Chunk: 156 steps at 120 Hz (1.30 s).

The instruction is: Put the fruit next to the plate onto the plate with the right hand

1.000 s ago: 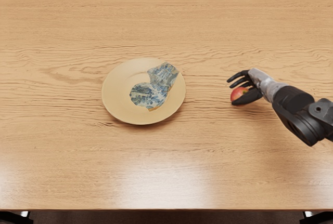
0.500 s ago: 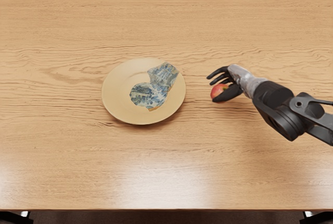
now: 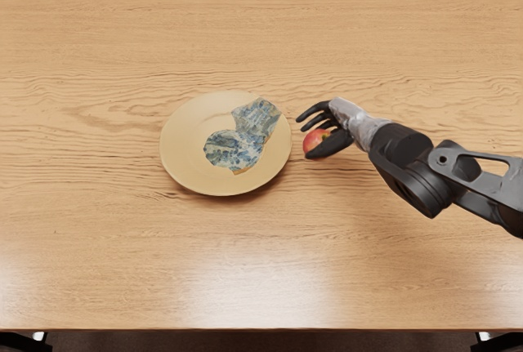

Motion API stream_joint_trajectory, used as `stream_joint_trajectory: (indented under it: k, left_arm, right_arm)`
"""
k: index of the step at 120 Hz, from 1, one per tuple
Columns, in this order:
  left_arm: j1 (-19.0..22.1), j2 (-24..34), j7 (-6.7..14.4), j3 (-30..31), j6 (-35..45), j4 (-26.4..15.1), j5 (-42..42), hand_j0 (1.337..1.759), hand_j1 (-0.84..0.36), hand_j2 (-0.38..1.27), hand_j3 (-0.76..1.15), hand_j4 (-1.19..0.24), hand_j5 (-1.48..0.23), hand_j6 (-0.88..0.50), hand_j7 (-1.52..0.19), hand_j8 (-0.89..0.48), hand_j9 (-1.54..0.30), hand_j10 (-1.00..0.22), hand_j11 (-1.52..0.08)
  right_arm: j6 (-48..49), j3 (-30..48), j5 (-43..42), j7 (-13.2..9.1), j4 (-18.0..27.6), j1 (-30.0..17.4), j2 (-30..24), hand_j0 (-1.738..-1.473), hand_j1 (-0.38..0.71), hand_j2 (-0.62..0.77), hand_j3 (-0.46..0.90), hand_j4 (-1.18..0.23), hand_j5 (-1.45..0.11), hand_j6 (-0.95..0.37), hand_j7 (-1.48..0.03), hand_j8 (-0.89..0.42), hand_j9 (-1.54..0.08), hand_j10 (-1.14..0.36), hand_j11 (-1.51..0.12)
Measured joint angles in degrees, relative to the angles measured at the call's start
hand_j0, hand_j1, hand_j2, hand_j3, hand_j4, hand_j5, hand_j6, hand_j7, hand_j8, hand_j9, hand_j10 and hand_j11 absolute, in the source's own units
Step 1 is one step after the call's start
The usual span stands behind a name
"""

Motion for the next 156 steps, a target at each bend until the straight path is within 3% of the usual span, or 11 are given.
stream_joint_trajectory:
  k: [67,156]
  left_arm:
    - [0.0,0.0,0.0,0.0,0.0,0.0,0.0,1.658,0.34,0.0,0.0,-0.01,-0.01,-0.01,-0.01,-0.01,-0.01,-0.01,-0.01]
    - [0.0,0.0,0.0,0.0,0.0,0.0,0.0,1.658,0.34,0.0,0.0,-0.01,-0.01,-0.01,-0.01,-0.01,-0.01,-0.01,-0.01]
  right_arm:
    - [-1.1,0.0,0.0,-1.9,-0.4,1.8,4.4,-1.657,0.23,0.0,0.0,-0.52,-0.68,-0.52,-0.68,-0.43,-0.69,-0.45,-0.68]
    - [-5.4,-0.2,-0.2,-2.8,-3.0,2.5,11.6,-1.657,0.23,0.0,0.0,-0.51,-0.67,-0.51,-0.67,-0.44,-0.67,-0.45,-0.67]
